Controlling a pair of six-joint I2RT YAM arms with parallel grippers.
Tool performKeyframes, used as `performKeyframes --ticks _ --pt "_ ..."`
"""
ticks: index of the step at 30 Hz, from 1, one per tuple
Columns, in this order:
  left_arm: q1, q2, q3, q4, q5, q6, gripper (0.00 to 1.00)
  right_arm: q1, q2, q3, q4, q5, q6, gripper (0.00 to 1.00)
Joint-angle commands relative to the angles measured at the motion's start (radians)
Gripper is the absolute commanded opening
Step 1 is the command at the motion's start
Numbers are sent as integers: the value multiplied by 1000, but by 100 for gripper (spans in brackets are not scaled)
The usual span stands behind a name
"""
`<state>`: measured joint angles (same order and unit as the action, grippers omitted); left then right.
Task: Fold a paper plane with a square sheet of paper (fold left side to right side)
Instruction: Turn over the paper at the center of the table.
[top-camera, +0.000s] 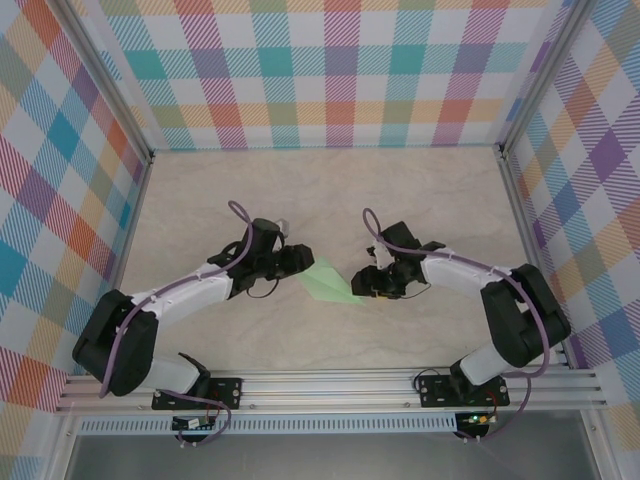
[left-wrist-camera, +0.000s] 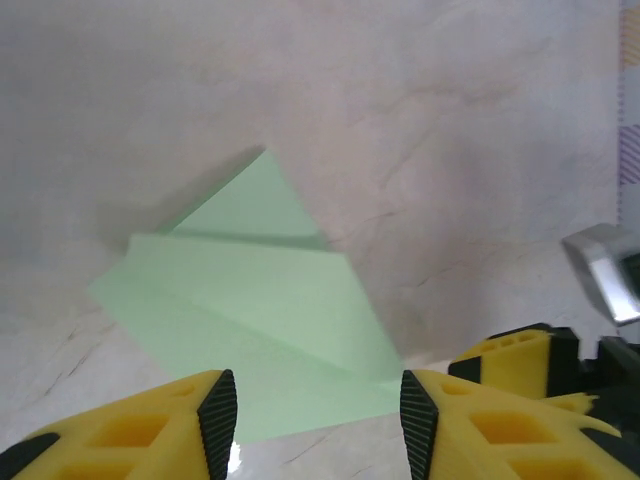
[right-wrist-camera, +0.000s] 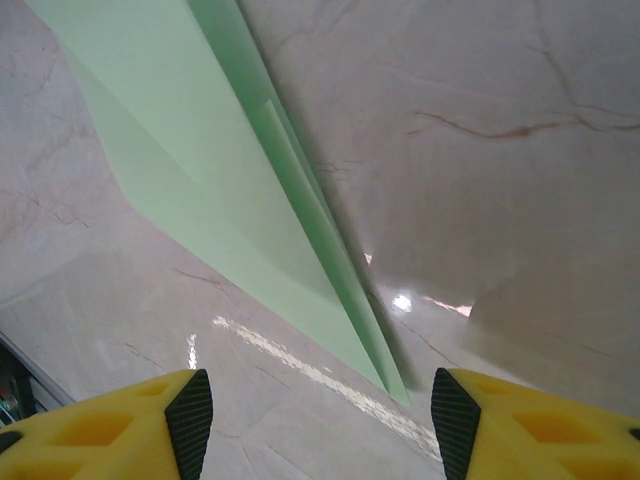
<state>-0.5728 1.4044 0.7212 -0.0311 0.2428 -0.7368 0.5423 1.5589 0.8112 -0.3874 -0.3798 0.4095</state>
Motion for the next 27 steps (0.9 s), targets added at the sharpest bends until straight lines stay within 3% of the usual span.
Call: performKeyframes --ticks 1,12,21,27 --pt "8 53 -18 57 35 -77 49 21 30 27 21 -16 -14 62" --pt "8 245 21 192 102 -133 48 69 48 14 12 -34 16 60" --pt "7 301 47 231 116 -140 42 76 24 5 -5 -41 22 60" --pt "7 301 44 258 119 -140 37 75 -37 18 -66 27 15 62"
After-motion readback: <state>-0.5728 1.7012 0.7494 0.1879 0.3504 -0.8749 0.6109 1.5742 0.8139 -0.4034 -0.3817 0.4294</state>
